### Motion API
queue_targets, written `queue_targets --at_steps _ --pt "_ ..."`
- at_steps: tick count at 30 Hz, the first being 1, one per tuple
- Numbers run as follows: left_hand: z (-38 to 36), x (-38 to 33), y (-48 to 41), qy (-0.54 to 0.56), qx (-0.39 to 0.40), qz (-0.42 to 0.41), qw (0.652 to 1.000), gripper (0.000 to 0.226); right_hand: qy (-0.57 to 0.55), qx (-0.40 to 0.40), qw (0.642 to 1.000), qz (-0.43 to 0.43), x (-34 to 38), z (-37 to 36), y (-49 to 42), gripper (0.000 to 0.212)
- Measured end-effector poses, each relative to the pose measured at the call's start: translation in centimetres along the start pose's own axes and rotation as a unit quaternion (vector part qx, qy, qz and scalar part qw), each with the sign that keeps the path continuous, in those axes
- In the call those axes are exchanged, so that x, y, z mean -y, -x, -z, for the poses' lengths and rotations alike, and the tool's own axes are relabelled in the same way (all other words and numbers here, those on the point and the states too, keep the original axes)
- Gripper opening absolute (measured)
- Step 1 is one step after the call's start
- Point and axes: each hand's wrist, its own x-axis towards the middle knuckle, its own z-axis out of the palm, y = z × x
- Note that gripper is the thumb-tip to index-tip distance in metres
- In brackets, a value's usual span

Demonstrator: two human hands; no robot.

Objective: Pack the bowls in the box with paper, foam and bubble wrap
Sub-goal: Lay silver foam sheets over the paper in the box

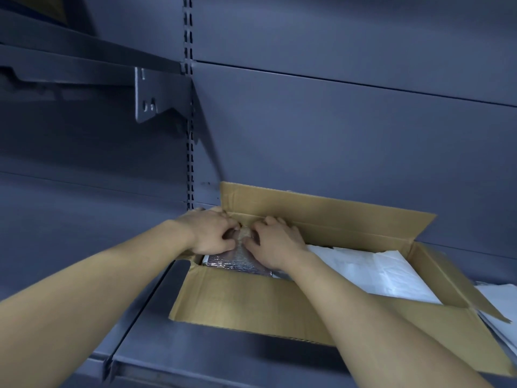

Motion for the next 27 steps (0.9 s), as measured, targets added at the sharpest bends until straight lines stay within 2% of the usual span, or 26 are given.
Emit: queue_targets --at_steps 3,6,12,15,19,22,27 --pt "0.2 -0.1 0.4 0.017 0.005 0.006 1.0 0.048 -0.001 -0.028 0.999 0.031 0.0 0.2 -0.1 0.044" --pt "0.4 -0.4 0.6 0.006 0.005 0.0 1.0 0.05 -0.03 -0.003 0.998 0.062 0.2 0.4 -0.4 0.044" --pt "0.1 -0.4 0.7 -0.031 0.0 -0.009 0.999 0.05 -0.031 0.059 0.997 0.024 0.8 0.3 -0.9 0.039" --pt "-0.2 -0.3 0.7 -0.027 -0.003 -0.002 1.0 0.052 -0.034 0.065 0.997 0.021 0.9 0.2 -1.1 0.041" --pt "0.1 -0.4 0.8 -0.011 0.01 0.005 1.0 0.059 -0.101 0.049 0.993 0.021 0.2 0.4 -0.9 0.039" --pt "0.2 -0.5 1.0 -0.026 0.008 0.001 1.0 0.059 -0.068 0.019 0.997 0.014 -0.2 0.4 -0.4 0.037" --pt "0.3 -0.7 0.9 -0.062 0.016 0.004 0.998 0.061 -0.087 0.038 0.996 -0.002 -0.2 0.2 -0.5 0.042"
